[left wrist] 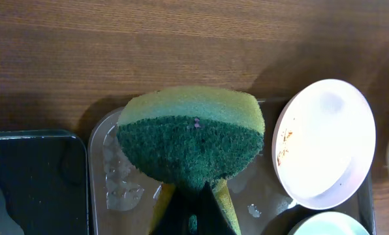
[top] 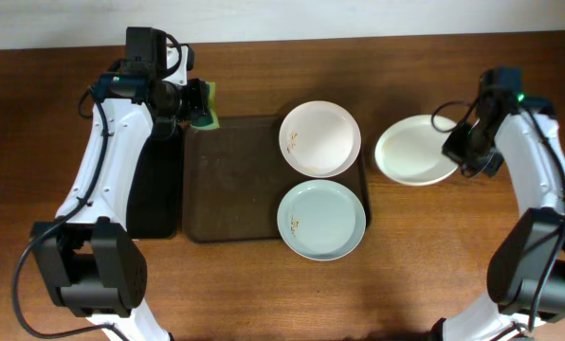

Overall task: Clean dirty plates on tray and stack at the side
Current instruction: 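Lift the white plate with the right gripper and place it right of the tray, then release the plate and raise the right gripper above the tray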

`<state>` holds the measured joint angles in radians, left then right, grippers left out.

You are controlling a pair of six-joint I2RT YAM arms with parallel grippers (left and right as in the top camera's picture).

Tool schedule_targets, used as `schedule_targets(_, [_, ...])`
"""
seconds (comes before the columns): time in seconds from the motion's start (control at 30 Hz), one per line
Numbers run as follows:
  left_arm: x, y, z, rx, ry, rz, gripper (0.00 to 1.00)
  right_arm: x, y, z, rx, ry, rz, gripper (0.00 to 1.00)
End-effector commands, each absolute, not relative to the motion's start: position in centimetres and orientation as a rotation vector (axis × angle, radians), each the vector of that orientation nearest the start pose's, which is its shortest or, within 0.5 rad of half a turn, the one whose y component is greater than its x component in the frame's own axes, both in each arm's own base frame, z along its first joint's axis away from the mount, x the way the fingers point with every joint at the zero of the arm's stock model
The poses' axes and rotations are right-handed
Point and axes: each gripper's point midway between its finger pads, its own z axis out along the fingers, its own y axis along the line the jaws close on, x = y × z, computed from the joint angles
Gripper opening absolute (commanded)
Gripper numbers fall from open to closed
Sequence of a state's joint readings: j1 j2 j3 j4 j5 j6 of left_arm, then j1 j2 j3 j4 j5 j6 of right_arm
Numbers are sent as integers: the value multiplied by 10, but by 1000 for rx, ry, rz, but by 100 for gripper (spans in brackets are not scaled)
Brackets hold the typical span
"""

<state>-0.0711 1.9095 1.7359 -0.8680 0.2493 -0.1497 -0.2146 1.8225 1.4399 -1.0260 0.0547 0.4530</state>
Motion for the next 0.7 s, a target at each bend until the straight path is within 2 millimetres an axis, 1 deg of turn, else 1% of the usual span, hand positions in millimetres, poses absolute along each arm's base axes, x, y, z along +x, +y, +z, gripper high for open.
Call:
schedule_targets(0.0, [481,-76,184,15,2581,-392,1,353,-84,68,1004,2821,-28,4])
schedule_targets(0.07, [481,-76,184,15,2580,-392,1,351,-84,59,1002,2817,-28,4])
schedule_targets(0.13, [481,-76,184,15,2580,-392,1,353,-84,57,998,2809,-26,5])
schedule_targets(0.2, [481,-76,184,15,2580,-392,1,358,-85,58,965,2800,-25,10])
schedule_targets(0.23, [481,-76,184,15,2580,-392,1,360,-86,59,946,2798,-25,16])
schedule_targets(0.27, [481,-76,184,15,2580,-392,1,362,-86,59,929,2794,-25,33])
schedule_targets(0.3, [481,-76,184,15,2580,-392,1,363,-86,59,912,2798,-21,41])
schedule_targets(0.33, [481,-76,184,15,2580,-392,1,365,-80,62,839,2822,23,43])
schedule_targets(0.37, [481,-76,184,15,2580,-392,1,368,-73,69,797,2833,84,43])
schedule_targets(0.4, [481,-76,184,15,2580,-392,1,374,-63,84,722,2842,162,43])
schedule_targets(0.47, [481,-76,184,15,2580,-392,1,382,-48,113,613,2833,214,45])
schedule_targets(0.5, [481,-76,184,15,2581,-392,1,387,-29,137,511,2825,255,46])
schedule_targets(0.53, [481,-76,184,15,2580,-392,1,391,-11,150,398,2824,303,49])
schedule_targets(0.57, [481,-76,184,15,2581,-392,1,392,2,157,343,2824,330,50])
schedule_targets(0.67, [481,-76,184,15,2581,-392,1,392,27,160,258,2832,369,51])
